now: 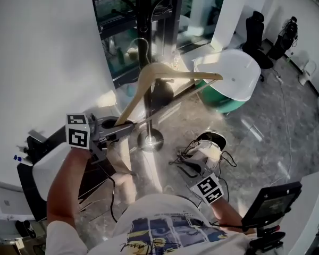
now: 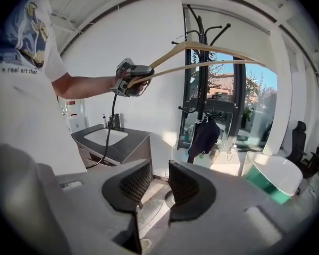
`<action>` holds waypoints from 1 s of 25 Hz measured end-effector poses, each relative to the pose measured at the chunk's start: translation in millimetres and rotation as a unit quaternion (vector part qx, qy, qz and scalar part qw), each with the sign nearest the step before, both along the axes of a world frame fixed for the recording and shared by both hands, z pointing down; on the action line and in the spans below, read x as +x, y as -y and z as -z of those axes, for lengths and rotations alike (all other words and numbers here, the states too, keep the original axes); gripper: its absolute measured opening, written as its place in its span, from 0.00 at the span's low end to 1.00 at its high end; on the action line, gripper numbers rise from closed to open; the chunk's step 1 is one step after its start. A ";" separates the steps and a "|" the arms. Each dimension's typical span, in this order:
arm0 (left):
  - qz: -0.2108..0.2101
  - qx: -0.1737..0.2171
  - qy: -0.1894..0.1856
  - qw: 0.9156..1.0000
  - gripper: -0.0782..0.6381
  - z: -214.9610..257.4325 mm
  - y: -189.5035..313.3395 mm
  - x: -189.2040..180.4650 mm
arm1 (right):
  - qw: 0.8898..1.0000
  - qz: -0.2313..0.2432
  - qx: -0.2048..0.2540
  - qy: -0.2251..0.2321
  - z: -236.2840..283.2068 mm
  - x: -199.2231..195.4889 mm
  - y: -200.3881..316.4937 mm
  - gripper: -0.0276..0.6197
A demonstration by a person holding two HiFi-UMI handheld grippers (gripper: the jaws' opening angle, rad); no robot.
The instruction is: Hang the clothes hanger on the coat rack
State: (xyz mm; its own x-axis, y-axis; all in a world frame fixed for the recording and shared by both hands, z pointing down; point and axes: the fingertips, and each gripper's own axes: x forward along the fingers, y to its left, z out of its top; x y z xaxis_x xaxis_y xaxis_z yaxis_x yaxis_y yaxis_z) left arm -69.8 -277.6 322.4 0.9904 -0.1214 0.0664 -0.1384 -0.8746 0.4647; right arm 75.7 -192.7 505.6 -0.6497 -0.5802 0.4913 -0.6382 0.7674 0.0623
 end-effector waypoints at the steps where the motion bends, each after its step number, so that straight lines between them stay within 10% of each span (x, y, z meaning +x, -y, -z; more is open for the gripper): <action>1: 0.000 0.003 0.001 1.000 0.11 4.4 8.5 4.0 | 1.000 -0.001 0.000 0.001 -0.4 5.5 4.6 0.20; 25: 0.109 -0.007 0.028 0.994 0.12 -28.9 146.9 1.3 | 1.000 0.005 0.000 0.009 -11.4 87.9 67.6 0.20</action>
